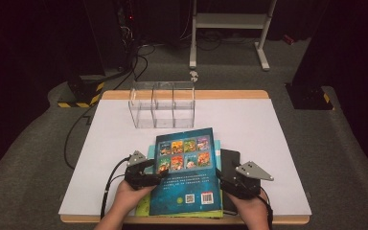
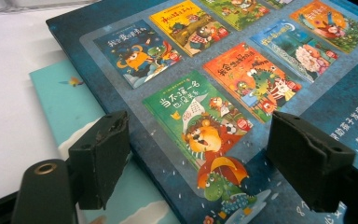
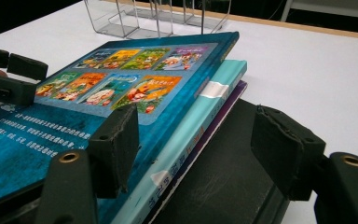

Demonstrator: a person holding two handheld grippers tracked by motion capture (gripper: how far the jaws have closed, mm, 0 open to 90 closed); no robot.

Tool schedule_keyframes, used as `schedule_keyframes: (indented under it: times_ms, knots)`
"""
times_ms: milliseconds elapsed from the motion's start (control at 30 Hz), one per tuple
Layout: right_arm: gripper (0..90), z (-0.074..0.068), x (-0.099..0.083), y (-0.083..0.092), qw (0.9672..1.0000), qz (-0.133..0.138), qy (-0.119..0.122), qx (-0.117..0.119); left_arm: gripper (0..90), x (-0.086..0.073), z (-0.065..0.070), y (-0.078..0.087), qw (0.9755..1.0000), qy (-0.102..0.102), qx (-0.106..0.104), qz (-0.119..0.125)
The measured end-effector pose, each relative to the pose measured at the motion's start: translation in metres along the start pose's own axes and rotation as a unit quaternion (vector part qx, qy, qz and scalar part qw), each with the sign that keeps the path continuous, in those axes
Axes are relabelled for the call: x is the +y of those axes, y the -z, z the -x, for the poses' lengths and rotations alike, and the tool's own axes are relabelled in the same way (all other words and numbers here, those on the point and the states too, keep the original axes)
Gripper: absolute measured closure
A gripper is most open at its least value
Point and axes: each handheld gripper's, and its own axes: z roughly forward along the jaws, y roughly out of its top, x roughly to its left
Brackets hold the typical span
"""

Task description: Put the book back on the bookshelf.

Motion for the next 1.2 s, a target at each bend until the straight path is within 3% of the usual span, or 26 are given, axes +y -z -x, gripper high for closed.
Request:
schedule_keyframes:
  times_ms: [933,1200]
  knots:
    - [32.5,0.000,-0.001,0.004,0.9999,0.003,-0.010,0.005,21.9,-0.002,0.017,-0.007,0.9997,-0.012,-0.022,-0.008]
    - [38.7,0.001,-0.001,0.004,0.9999,0.004,-0.009,0.009,23.0,-0.002,0.016,-0.005,0.9997,-0.010,-0.021,-0.011]
